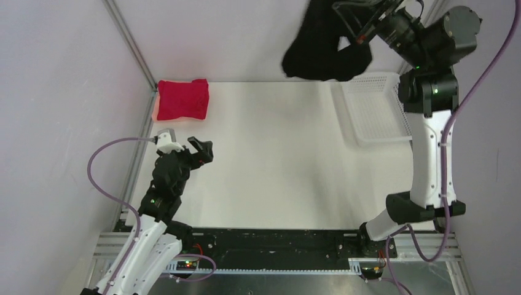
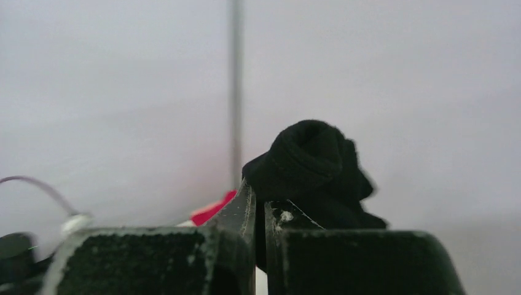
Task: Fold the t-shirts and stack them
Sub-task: Move the tshirt to the center of the board
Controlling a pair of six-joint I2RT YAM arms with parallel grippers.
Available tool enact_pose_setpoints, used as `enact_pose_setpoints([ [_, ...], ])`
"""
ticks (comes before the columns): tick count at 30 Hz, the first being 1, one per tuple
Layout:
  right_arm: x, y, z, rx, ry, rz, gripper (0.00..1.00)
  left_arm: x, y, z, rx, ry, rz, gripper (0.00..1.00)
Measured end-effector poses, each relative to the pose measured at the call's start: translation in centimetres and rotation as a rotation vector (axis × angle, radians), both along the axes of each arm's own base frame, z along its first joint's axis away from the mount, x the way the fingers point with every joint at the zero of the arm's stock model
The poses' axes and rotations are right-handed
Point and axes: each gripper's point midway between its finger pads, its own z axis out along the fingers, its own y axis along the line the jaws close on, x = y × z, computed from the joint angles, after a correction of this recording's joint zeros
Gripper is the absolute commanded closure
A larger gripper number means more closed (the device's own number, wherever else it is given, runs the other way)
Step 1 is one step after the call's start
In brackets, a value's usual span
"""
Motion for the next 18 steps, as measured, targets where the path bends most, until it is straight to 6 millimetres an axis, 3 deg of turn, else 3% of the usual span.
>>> enact_pose_setpoints([
  [2,-4.4,3.0,1.8,0.001,-0.063,0.123,1.0,-0.1,0.0,0.3,-0.012,-0.01,0.001,0.0],
  [4,-6.5,4.8,2.1,-0.001,-0.082,0.196,1.0,-0.3,0.0,0.4,-0.026,-0.011,0.004,0.0],
  [6,-7.5,6.3,1.5,-0.003,-0.07,0.25,1.0,-0.6,0.1,0.2,-0.036,-0.002,0.008,0.0],
  [9,-6.6,8.5,-2.1,-0.023,0.029,0.301,1.0,-1.0,0.2,-0.1,-0.051,0.015,0.019,0.0],
  [11,-4.7,9.3,-6.6,-0.034,0.144,0.284,1.0,-1.4,0.4,-0.4,-0.059,0.031,0.031,0.0],
  [15,0.0,7.7,-20.8,-0.053,0.451,0.079,0.94,-2.1,1.0,-1.2,-0.074,0.062,0.066,0.0],
  [17,1.8,5.5,-29.6,-0.071,0.641,-0.077,0.81,-2.3,1.3,-2.0,-0.075,0.084,0.083,0.0],
  [18,2.6,3.9,-33.4,-0.074,0.734,-0.16,0.62,-2.4,1.4,-2.4,-0.075,0.1,0.089,0.0],
])
